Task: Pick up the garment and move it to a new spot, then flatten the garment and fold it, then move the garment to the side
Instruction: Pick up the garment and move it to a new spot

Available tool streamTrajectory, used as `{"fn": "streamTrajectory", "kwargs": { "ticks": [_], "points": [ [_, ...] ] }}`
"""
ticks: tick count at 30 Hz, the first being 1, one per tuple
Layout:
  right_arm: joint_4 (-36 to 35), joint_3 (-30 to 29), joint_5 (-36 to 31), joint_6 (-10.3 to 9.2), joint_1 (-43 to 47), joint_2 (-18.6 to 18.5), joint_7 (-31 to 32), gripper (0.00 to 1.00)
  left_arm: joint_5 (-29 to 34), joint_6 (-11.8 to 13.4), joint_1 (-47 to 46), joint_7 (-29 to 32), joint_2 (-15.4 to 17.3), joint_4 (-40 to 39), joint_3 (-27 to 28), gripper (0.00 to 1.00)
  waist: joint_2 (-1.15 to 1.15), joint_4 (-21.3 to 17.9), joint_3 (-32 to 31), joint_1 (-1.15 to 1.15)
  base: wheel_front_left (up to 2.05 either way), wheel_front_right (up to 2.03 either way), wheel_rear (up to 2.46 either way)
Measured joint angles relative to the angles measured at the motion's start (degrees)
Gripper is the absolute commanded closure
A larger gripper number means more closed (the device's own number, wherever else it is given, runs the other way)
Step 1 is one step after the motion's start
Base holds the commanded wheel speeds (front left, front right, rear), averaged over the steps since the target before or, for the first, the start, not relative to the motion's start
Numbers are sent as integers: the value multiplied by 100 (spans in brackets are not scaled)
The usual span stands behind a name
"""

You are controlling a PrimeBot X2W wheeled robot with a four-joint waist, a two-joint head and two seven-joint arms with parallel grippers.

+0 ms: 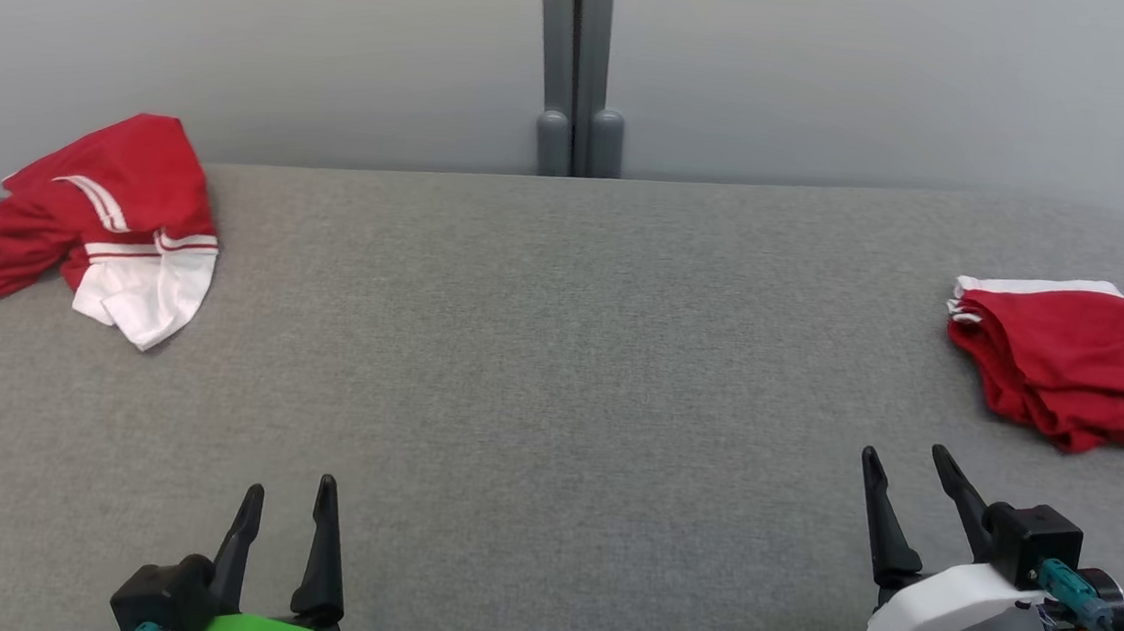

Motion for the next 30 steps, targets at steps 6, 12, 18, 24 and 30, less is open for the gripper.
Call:
{"fn": "streamTrajectory", "kwargs": {
  "ticks": [6,12,18,24,30],
  "points": [
    [-76,1,7,0,26,1,0,0,75,-3,-5,0,1,-66,131,0,0,657,11,0,0,0,0],
    [-74,96,52,0,27,3,0,0,144,-18,2,-1,1,-145,222,0,0,1390,16,0,0,0,0],
    [-38,210,105,0,31,4,0,0,208,-26,12,-1,1,-240,297,0,0,2031,-2,0,0,0,0],
    [-44,337,157,0,31,5,0,0,231,-32,75,-1,1,-247,370,0,0,2411,-55,0,0,0,0],
    [-78,430,152,0,77,7,0,0,318,-78,58,0,3,-272,530,0,0,2359,-112,0,0,0,0]
  ]
}}
